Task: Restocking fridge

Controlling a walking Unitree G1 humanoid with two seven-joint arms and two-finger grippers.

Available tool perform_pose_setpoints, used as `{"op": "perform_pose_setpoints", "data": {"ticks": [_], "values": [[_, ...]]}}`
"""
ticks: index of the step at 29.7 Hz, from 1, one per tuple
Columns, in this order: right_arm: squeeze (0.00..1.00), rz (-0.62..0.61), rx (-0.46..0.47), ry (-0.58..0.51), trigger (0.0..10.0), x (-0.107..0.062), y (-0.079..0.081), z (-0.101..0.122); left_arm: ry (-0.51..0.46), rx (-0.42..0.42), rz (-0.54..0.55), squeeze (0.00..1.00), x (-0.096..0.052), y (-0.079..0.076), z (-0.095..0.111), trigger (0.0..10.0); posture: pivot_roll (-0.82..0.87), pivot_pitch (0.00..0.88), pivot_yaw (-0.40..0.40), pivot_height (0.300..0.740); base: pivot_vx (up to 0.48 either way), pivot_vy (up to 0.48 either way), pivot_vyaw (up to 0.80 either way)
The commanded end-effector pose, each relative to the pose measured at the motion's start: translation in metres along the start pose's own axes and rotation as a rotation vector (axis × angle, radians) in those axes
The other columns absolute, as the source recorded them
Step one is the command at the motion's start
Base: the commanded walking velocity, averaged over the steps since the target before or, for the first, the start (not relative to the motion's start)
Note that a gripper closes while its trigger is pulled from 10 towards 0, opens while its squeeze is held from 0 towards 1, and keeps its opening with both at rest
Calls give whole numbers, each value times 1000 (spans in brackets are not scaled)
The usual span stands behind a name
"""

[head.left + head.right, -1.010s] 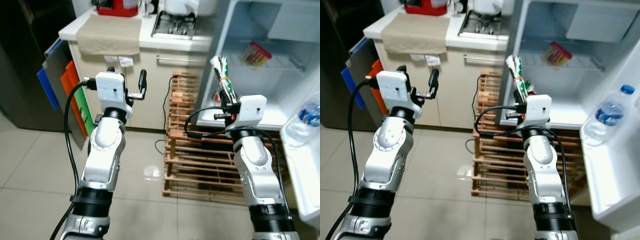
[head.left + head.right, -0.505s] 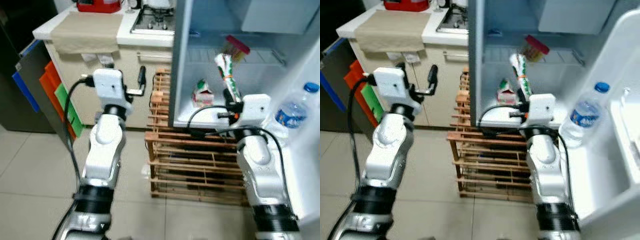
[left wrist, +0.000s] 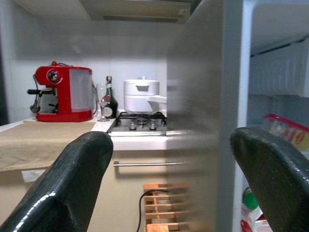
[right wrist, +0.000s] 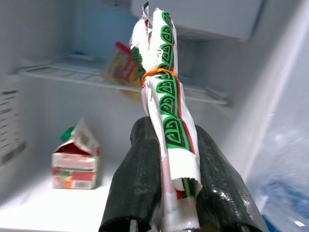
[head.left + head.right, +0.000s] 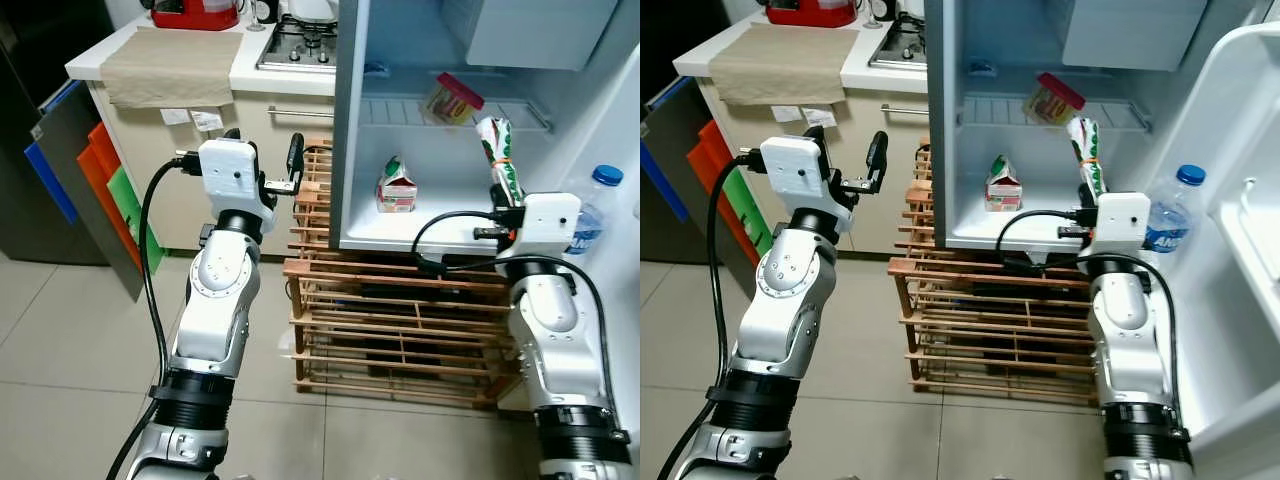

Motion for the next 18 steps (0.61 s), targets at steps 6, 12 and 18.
{"op": "perform_pose_setpoints", "data": {"ticks": [6,12,18], "values": [[0,87,75,-63,0,3,28,16,0,-9,6,0,3,0,0,10000,-121,0,7,740,0,0,0],[0,129,109,-47,0,-1,45,10,6,6,0,0,3,-1,0,10000,-118,0,5,740,0,0,0],[0,138,112,-42,0,-2,47,9,6,9,0,0,4,-1,0,10000,-117,0,6,740,0,-282,0]]}}
Point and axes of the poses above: a point about 5 cm out from each wrist's last joint towards the gripper, its own x axis pointing out of the wrist towards the gripper, its own z axis along the axis of the wrist's last joint, y = z × x, the point moved 3 cm from there along x, pointing out of the wrist towards the gripper, and after that the axes turned 15 degrees about x, right-handed, at the moved point
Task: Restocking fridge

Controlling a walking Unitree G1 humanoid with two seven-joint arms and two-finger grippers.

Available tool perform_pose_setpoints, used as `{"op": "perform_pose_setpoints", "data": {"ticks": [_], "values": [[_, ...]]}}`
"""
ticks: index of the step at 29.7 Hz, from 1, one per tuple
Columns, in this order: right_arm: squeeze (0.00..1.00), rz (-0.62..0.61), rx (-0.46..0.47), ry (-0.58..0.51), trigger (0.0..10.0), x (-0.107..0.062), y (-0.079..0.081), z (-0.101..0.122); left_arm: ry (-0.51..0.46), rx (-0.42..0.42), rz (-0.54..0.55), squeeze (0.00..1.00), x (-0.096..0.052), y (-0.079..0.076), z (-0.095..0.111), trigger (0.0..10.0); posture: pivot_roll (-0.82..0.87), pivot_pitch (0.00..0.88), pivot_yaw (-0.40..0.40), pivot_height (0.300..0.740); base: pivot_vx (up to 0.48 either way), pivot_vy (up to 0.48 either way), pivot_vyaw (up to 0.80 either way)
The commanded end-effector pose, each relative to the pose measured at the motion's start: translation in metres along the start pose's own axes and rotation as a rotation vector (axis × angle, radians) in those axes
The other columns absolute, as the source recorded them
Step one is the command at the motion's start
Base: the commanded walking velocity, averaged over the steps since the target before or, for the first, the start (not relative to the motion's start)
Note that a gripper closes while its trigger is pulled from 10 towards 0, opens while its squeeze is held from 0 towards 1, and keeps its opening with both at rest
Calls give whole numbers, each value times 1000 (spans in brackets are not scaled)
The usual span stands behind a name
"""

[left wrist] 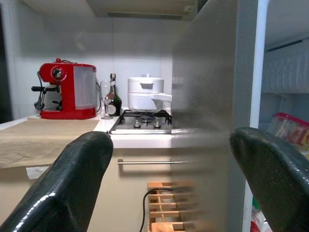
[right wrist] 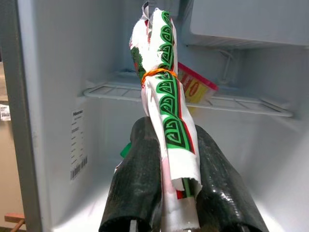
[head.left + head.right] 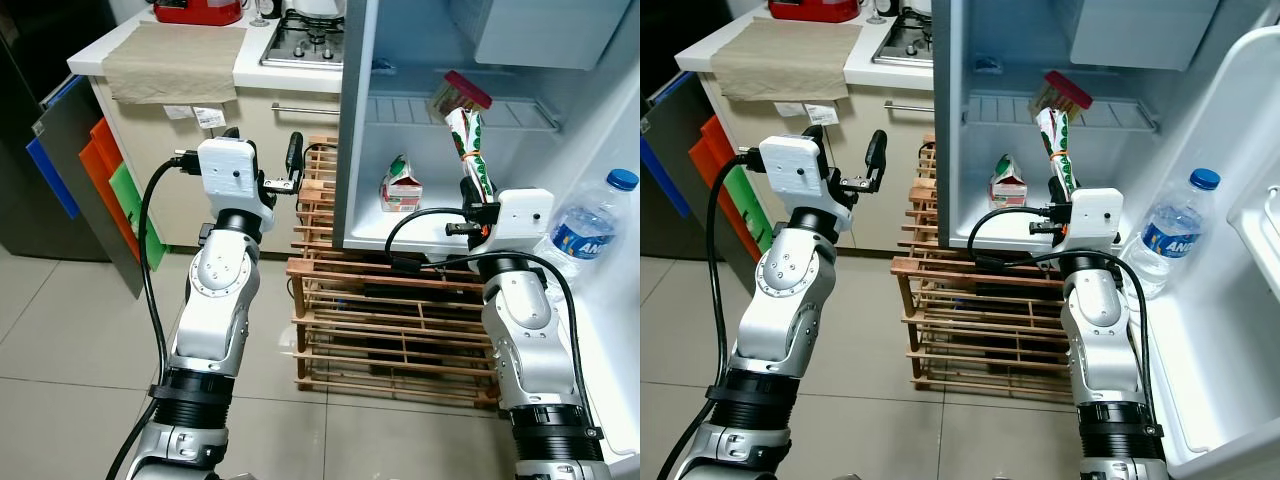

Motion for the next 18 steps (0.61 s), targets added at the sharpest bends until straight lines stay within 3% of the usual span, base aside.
{"op": "perform_pose_setpoints", "data": {"ticks": [1,8,18], "values": [[0,6,-3,-27,0,2,0,8,7,7,-4,0,3,-2,-1,10000,-120,0,7,740,259,-401,0],[0,13,-5,-26,0,2,3,8,10,2,2,0,3,-1,-1,10000,-122,0,6,740,299,-372,0],[0,26,-2,-13,0,2,7,5,24,-9,17,0,2,0,-3,10000,-121,0,6,740,0,0,0]]}}
Point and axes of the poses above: a point about 5 cm out from each wrist's last joint towards the gripper, its own x axis pointing out of the wrist towards the gripper, its own z axis along the axis of the wrist's last joint, y = z × x, the point moved 3 cm from there along x, pointing out of the wrist towards the gripper, and after that the axes turned 15 degrees about x, right-handed, at the moved point
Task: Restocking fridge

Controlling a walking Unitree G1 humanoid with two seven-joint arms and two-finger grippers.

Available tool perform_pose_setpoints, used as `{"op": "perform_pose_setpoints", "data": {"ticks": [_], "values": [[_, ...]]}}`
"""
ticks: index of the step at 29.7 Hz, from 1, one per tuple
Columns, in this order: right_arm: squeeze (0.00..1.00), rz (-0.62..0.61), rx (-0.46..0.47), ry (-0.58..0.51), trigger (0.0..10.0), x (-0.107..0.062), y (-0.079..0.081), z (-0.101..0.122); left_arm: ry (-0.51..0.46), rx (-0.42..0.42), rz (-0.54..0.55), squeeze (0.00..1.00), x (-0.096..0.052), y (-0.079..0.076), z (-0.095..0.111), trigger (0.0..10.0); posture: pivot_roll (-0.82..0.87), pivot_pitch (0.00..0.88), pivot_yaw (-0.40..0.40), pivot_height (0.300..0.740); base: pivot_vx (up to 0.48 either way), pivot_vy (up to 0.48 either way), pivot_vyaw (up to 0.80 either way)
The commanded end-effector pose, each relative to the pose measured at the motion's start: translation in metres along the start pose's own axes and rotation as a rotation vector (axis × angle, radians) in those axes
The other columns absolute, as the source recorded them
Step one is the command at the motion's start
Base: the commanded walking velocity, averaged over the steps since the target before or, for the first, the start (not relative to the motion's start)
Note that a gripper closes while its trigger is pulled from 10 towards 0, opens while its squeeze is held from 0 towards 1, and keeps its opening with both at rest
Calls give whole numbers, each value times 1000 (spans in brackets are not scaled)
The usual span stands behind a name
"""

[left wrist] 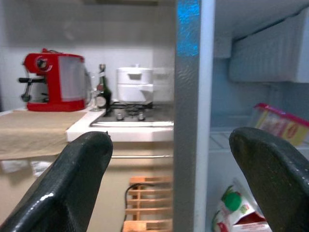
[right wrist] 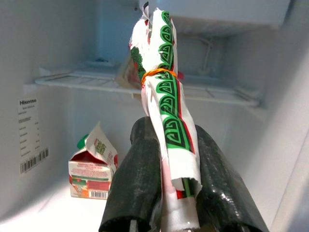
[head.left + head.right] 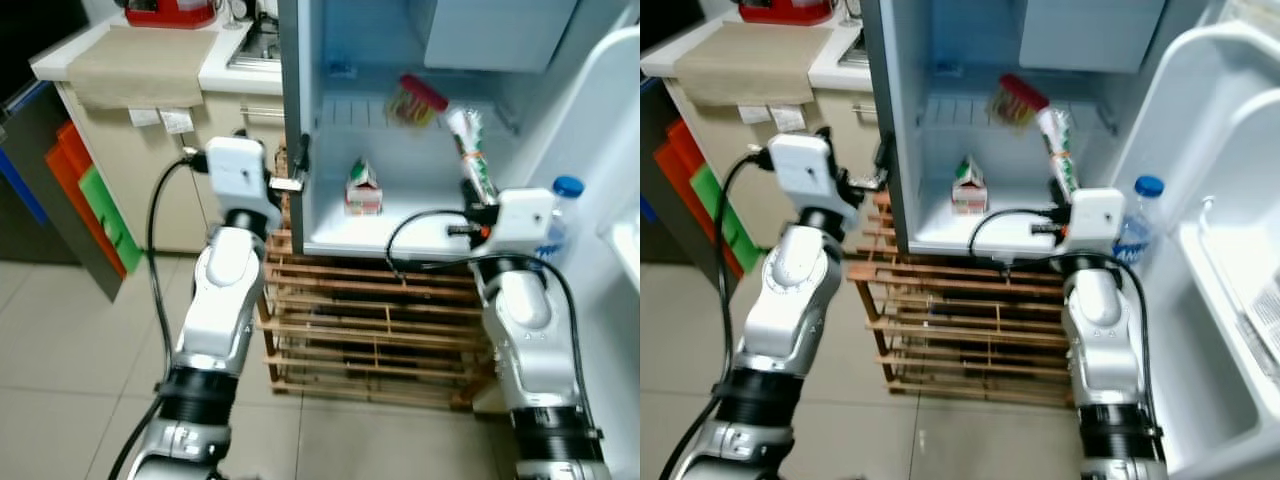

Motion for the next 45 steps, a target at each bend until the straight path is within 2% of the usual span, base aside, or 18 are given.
{"op": "perform_pose_setpoints", "data": {"ticks": [1,6,10,11,14,28,35,42,45], "values": [[0,2,-2,-20,0,2,0,6,0,-4,-10,0,1,-5,1,10000,-121,0,6,740,0,0,0],[0,34,3,-7,0,3,9,4,0,7,-9,0,1,-5,2,10000,-120,0,8,740,0,0,0],[0,37,20,43,0,4,12,-4,-4,4,-22,0,2,-6,3,10000,-120,0,8,740,0,0,0],[0,35,26,88,0,5,13,-12,-1,-1,-39,0,2,-8,3,10000,-120,0,8,740,0,0,0],[0,33,27,107,0,8,14,-16,-15,-18,-72,0,1,-13,6,10000,-115,0,5,740,0,0,0],[0,6,-64,82,0,31,20,-8,-70,-75,-252,0,-6,-34,18,10000,-96,0,-2,740,322,0,0],[0,-30,-86,146,0,38,21,-24,-86,-160,-519,0,-15,-56,42,10000,-68,0,-19,740,0,0,0],[0,-44,-82,173,0,43,22,-29,-61,-235,-579,0,-20,-62,52,10000,-48,0,-23,740,0,0,0],[0,-100,-67,205,0,45,16,-36,0,-319,-636,0,-28,-68,53,10000,-34,37,-20,740,0,0,0]]}}
Point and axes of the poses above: a point about 5 cm out from each wrist's last joint towards the gripper, its own x axis pointing out of the wrist towards the gripper, its own z axis along the axis of the wrist's last joint, y = z × x, the point moved 3 cm from there along x, pointing out of the wrist towards the gripper, and after that the axes turned 15 degrees about x, right-handed, at the moved point
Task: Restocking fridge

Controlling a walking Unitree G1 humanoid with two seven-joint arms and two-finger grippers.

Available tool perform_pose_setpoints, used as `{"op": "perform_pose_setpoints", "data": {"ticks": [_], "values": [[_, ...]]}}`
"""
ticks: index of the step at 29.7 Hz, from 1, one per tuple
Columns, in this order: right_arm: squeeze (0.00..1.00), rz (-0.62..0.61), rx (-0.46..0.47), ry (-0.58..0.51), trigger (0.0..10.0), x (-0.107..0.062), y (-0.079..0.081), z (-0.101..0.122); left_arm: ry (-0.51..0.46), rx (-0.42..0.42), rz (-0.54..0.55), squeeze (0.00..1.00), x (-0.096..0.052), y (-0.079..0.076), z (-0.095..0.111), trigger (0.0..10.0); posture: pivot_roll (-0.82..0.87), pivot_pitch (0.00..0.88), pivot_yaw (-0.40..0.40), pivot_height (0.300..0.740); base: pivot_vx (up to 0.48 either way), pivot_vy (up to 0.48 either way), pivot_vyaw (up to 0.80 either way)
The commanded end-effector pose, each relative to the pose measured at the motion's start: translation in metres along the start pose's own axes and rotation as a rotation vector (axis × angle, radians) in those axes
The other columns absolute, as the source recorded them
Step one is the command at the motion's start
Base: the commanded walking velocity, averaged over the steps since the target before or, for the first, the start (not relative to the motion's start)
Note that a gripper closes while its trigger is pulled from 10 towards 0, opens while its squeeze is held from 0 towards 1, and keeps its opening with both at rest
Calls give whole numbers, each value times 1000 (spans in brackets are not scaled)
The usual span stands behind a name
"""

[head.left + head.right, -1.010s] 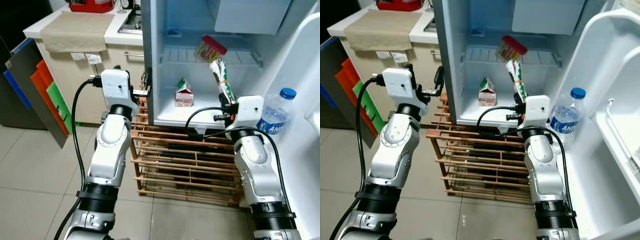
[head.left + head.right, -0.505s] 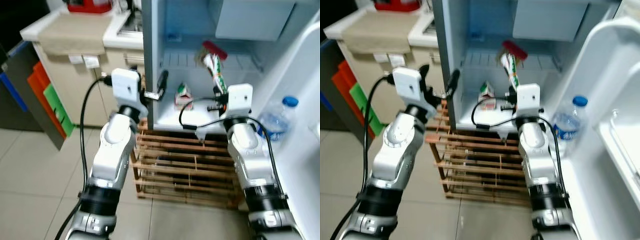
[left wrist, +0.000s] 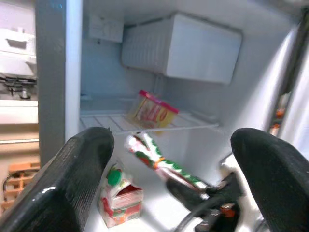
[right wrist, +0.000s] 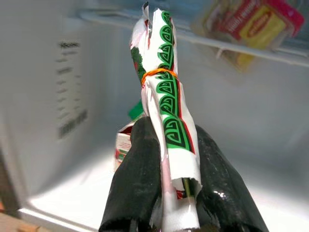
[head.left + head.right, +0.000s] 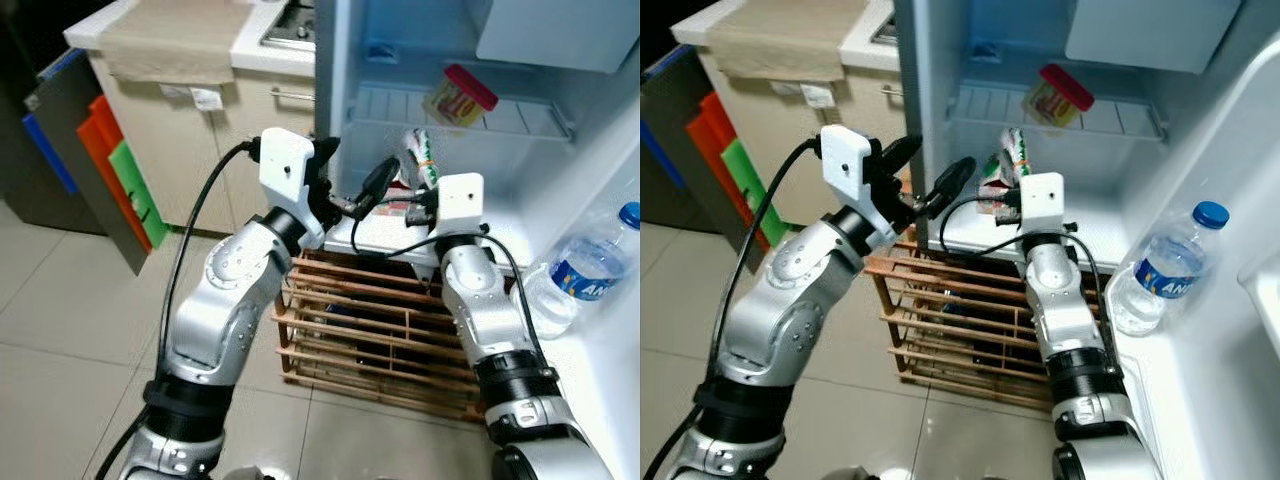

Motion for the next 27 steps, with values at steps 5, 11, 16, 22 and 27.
{"op": "perform_pose_setpoints", "data": {"ticks": [5,11,16,22,27], "values": [[0,-101,49,46,0,9,-10,-6,42,-109,-109,0,-12,-22,-4,10000,-10,95,-18,740,0,0,0],[0,-111,53,64,0,19,0,-5,76,-56,-161,0,-34,-37,-16,10000,17,154,-17,740,0,0,0],[0,-159,0,59,0,28,10,-1,137,-78,-149,0,-56,-46,-19,10000,52,213,-16,740,0,0,0],[0,-184,-26,35,0,34,17,7,183,-90,-120,0,-78,-49,-19,10000,76,246,-11,740,0,0,0],[0,-222,-69,-1,0,43,14,24,223,-99,-90,0,-95,-52,-18,10000,102,279,-11,740,0,0,0]]}}
Point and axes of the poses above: a point about 5 cm out from each wrist's last joint towards the gripper, its own x axis pointing out of the wrist towards the gripper, its own z axis along the axis of the wrist's last joint, y = z × x, the point moved 3 cm from there along x, pointing out of the wrist towards the gripper, and after that the axes turned 15 degrees about x, right-handed, at the moved point
